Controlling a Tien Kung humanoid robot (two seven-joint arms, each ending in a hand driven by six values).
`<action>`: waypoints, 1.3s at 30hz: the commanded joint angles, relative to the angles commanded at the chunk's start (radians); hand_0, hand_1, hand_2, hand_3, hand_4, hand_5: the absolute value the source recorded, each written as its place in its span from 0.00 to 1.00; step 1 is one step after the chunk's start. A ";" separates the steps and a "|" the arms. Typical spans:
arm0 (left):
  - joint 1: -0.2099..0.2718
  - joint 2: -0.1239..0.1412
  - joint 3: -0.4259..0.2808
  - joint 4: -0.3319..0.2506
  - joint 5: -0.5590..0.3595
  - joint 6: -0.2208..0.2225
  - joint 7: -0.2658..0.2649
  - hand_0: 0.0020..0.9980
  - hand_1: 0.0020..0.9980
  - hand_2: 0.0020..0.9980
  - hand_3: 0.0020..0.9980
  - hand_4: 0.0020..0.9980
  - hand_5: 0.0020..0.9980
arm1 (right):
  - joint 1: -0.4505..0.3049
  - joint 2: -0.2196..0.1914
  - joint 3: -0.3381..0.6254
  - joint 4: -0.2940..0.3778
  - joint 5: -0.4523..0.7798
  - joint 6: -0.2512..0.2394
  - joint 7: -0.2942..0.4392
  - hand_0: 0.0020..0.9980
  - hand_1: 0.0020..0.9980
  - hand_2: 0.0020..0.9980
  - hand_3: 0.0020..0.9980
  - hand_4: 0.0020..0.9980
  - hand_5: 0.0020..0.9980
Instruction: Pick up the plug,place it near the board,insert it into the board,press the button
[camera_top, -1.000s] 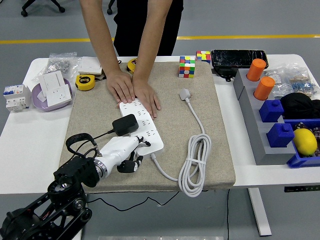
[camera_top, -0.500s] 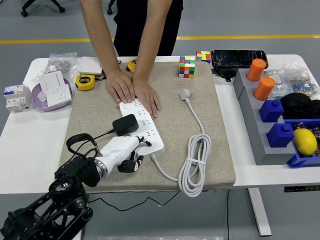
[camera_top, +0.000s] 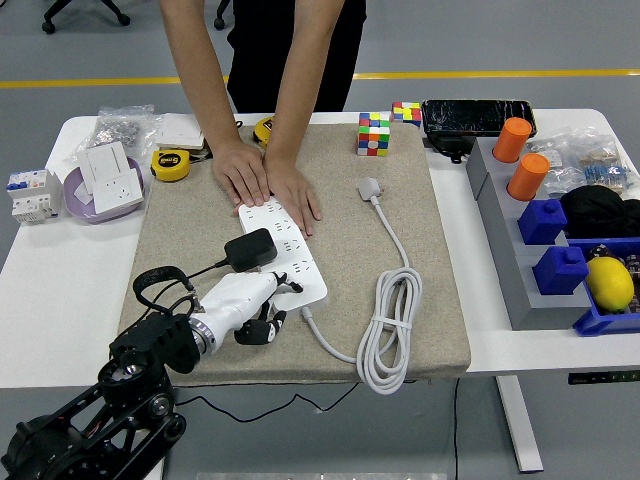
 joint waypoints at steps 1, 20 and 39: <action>0.001 0.000 0.000 0.000 0.000 0.000 0.000 0.15 0.02 0.16 0.73 0.48 0.00 | 0.000 0.000 0.000 0.000 0.000 0.000 0.000 0.88 0.73 0.72 0.72 1.00 0.68; 0.008 0.012 -0.018 -0.131 0.000 0.030 -0.016 0.16 0.03 0.16 0.67 0.47 0.00 | -0.001 -0.001 -0.003 0.000 -0.001 0.000 -0.001 0.88 0.73 0.72 0.72 1.00 0.68; 0.038 0.012 -0.051 -0.144 -0.001 0.290 -0.128 1.00 1.00 1.00 0.87 1.00 0.50 | -0.001 -0.002 -0.007 0.000 0.003 0.000 -0.001 0.88 0.73 0.72 0.72 1.00 0.68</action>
